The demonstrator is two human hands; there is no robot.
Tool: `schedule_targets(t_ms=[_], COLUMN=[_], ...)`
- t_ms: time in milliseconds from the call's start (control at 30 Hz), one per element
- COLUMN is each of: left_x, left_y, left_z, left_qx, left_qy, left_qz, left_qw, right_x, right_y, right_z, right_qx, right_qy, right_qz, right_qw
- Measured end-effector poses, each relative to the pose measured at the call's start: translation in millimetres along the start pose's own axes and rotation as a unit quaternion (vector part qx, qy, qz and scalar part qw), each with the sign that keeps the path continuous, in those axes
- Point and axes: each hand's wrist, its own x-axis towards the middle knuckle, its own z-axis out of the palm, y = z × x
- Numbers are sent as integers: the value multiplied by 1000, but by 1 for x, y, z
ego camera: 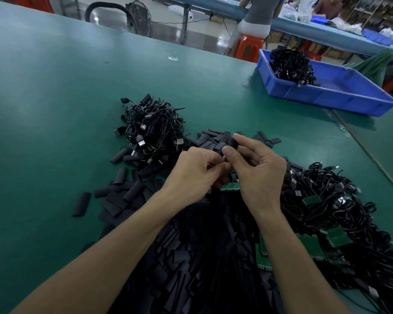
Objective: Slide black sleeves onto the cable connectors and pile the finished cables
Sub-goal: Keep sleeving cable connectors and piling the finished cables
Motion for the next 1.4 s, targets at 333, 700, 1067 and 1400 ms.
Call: schedule_targets(t_ms=[333,700,1067,1400], left_x=[6,36,107,60], left_y=[-3,13,-7,8], left_z=[-12,-49,-100,-30], left_qx=[98,37,229,236], left_qy=[-11,213,169,211], left_qz=[26,10,-208,122], left_qw=[995,976,936,941], right_x=[10,21,11,19], right_y=[-3,-4,20,35], right_z=[-10,-53,-50,-59], right_qx=[65,-162,-239,-49], right_qy=[6,-337,-249,-177], right_qz=[58,101,10,116], right_qw=[996,922,938,976])
